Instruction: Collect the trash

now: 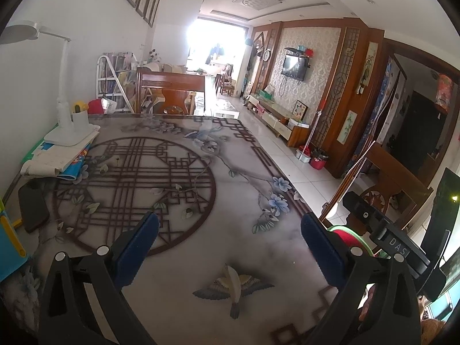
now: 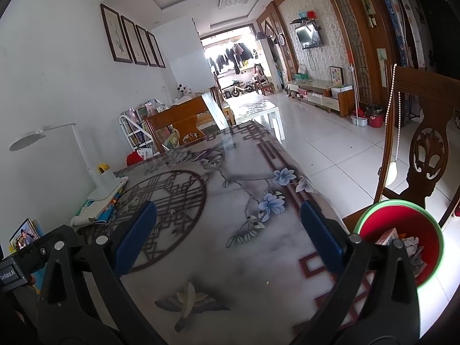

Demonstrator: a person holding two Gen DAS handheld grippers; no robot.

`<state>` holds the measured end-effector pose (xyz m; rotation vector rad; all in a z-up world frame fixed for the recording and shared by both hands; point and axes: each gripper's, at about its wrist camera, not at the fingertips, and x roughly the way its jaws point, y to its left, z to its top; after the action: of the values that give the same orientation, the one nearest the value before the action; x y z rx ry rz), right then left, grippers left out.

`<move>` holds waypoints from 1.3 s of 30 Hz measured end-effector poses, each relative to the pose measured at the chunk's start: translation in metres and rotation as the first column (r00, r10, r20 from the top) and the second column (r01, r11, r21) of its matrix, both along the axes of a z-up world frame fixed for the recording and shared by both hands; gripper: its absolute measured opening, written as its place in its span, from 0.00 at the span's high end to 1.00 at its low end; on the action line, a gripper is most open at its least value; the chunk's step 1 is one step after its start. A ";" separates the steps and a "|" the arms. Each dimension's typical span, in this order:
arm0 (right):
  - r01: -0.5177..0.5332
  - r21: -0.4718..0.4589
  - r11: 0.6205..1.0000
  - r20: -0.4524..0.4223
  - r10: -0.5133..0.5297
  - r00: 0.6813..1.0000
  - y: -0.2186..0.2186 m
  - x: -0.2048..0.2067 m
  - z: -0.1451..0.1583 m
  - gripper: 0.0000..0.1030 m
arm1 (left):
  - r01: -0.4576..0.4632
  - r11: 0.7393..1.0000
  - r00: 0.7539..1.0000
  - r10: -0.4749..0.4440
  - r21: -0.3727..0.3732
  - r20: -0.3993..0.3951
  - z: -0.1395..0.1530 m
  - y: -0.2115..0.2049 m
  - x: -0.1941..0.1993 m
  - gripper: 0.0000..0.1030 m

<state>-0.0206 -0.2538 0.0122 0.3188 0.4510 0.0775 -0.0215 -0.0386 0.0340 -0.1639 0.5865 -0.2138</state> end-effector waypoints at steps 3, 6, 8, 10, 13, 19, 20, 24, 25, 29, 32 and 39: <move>0.000 -0.001 1.000 -0.001 0.000 1.000 0.000 0.001 -0.001 0.05 | 0.001 1.000 1.000 -0.001 0.001 0.000 0.000 0.000 0.000 0.08; 0.000 -0.002 1.000 -0.002 0.000 1.000 0.000 0.001 0.000 0.05 | 0.002 1.000 1.000 -0.002 0.003 0.000 0.000 0.000 0.000 0.08; -0.001 -0.003 1.000 -0.004 0.001 1.000 0.000 0.000 -0.002 0.05 | 0.000 1.000 1.000 0.000 0.001 -0.001 0.000 0.000 0.000 0.08; -0.001 -0.003 1.000 -0.005 0.001 1.000 0.000 0.001 -0.003 0.05 | 0.003 1.000 1.000 -0.003 0.001 -0.002 0.000 0.000 0.000 0.08; -0.002 -0.005 1.000 -0.006 0.002 1.000 0.000 0.001 -0.004 0.05 | 0.001 1.000 1.000 -0.001 0.001 -0.002 0.000 -0.001 0.000 0.08; -0.003 -0.007 1.000 -0.011 0.003 1.000 -0.002 0.000 -0.006 0.05 | 0.002 1.000 1.000 -0.002 0.002 -0.002 0.000 -0.001 0.000 0.08; -0.003 -0.007 1.000 -0.010 0.003 1.000 -0.001 0.001 -0.005 0.05 | 0.002 1.000 1.000 -0.002 0.001 -0.002 0.000 -0.001 0.000 0.08; -0.003 -0.008 1.000 -0.011 0.003 1.000 -0.001 0.000 -0.005 0.05 | 0.004 1.000 1.000 -0.004 0.000 -0.004 -0.001 -0.001 -0.001 0.08; -0.003 -0.008 1.000 -0.010 0.003 1.000 0.000 0.001 -0.005 0.05 | 0.004 1.000 1.000 -0.004 0.000 -0.004 -0.001 -0.001 -0.001 0.08; -0.003 -0.008 1.000 -0.011 0.003 1.000 0.000 0.001 -0.004 0.05 | 0.004 1.000 1.000 -0.004 0.000 -0.005 -0.001 -0.001 -0.001 0.08; -0.004 -0.011 1.000 -0.013 0.004 1.000 -0.001 -0.001 -0.007 0.05 | 0.003 1.000 1.000 -0.003 -0.001 -0.005 -0.001 -0.001 -0.001 0.08; -0.005 -0.013 1.000 -0.015 0.005 1.000 0.000 -0.001 -0.008 0.05 | 0.006 1.000 0.999 -0.007 0.019 0.051 -0.002 -0.005 -0.012 0.08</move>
<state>-0.0221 -0.2539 0.0042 0.3053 0.4675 0.0771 -0.0337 -0.0436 0.0317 -0.1375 0.5380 -0.2181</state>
